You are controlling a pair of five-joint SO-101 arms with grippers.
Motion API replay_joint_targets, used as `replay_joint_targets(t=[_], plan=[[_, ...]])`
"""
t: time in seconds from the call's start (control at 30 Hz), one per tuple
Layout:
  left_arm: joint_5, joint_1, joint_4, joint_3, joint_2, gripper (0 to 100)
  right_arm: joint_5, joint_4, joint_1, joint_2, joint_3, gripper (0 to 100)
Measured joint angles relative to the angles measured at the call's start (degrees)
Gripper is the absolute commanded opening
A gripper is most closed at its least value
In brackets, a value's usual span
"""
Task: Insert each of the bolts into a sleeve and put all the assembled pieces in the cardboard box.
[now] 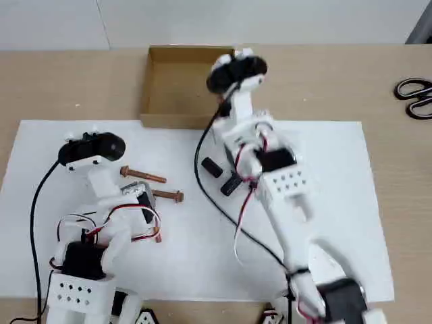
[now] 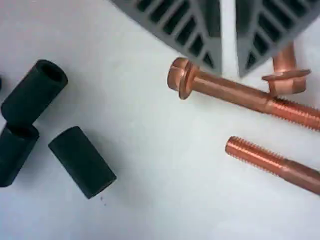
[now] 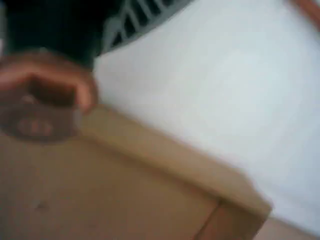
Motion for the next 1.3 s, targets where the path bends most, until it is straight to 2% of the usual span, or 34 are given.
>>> replay_joint_targets(t=[0.43, 0.67, 0.77, 1.03, 1.3], plan=[[0.0, 0.0, 1.05, 0.0, 0.0, 1, 0.0, -0.09, 1.41, 28.04, -29.45, 0.4], [0.0, 0.0, 1.85, 0.0, 0.0, 1, 0.0, -0.09, 1.32, 40.62, -39.74, 0.9], [0.0, 0.0, 1.85, 0.0, 0.0, 1, 0.0, -0.09, 1.32, 42.46, -40.7, 2.0], [0.0, 0.0, 1.85, 0.0, 0.0, 1, 0.0, 1.23, 0.79, 42.64, -41.14, 18.4], [0.0, 0.0, 2.29, 0.0, 0.0, 1, 0.0, 1.23, 0.79, 42.55, -42.29, 20.1]])
